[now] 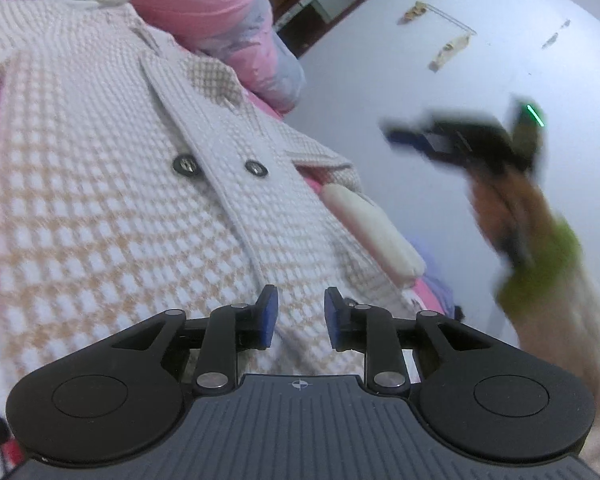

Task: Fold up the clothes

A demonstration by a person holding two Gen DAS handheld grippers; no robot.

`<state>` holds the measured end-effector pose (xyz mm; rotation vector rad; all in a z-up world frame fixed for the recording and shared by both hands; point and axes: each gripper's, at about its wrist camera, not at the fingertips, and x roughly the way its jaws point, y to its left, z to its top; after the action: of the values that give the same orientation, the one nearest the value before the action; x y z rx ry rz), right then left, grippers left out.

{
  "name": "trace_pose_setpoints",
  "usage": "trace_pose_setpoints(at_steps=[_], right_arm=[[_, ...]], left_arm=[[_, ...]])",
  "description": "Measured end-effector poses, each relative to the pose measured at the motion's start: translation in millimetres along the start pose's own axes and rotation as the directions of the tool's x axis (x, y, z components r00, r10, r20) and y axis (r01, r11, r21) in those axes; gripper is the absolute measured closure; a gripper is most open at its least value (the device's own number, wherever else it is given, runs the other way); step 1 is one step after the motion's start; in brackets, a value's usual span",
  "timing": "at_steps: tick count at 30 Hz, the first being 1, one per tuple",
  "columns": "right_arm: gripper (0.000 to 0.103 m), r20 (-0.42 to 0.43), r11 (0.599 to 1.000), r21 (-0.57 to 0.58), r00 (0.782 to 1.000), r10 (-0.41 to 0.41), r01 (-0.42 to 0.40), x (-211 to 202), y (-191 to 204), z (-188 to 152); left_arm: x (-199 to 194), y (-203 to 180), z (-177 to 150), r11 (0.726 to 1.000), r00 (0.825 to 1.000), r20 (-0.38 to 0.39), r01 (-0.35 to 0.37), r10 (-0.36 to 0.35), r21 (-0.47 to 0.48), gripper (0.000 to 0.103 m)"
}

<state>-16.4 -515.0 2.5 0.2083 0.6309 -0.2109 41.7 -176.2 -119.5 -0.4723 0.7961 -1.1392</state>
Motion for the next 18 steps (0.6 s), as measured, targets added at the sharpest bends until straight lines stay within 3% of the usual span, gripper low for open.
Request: trace_pose_setpoints(at_steps=[3, 6, 9, 10, 12, 14, 18], right_arm=[[0.079, -0.030, 0.997, 0.071, 0.999, 0.026, -0.024, -34.5, -9.7, -60.6], [0.079, -0.063, 0.994, 0.106, 0.997, 0.033, -0.026, -41.1, -12.1, -117.4], [0.079, -0.142, 0.996, 0.088, 0.990, 0.017, -0.004, -20.1, -9.9, -168.9], [0.079, -0.111, 0.998, 0.066, 0.994, 0.004, 0.003, -19.2, -7.1, -181.9], [0.077, -0.034, 0.999, -0.020, 0.999, -0.032, 0.032, -26.6, 6.0, -192.3], [0.076, -0.010, 0.996, -0.074, 0.998, -0.056, 0.055, -28.3, 15.2, -193.6], [0.075, 0.027, 0.998, -0.059, 0.999, -0.029, 0.031, -34.1, 10.9, -199.1]], left_arm=[[-4.4, -2.9, 5.3, 0.999, 1.000, -0.001, -0.024, 0.024, -0.037, 0.078], [-7.4, -9.1, 9.9, 0.997, 0.998, -0.006, -0.060, 0.060, -0.039, 0.078], [3.4, -25.3, 21.6, 0.993, 0.994, -0.005, -0.112, 0.112, 0.036, 0.078], [7.0, -30.7, 25.5, 0.990, 0.992, -0.004, -0.129, 0.130, 0.061, 0.078], [14.1, -41.5, 33.2, 0.980, 0.986, -0.001, -0.163, 0.165, 0.110, 0.078], [21.3, -52.3, 41.0, 0.967, 0.980, 0.004, -0.197, 0.199, 0.159, 0.078], [65.0, -68.3, 72.6, 0.928, 0.957, -0.008, -0.278, 0.289, 0.248, 0.078]])
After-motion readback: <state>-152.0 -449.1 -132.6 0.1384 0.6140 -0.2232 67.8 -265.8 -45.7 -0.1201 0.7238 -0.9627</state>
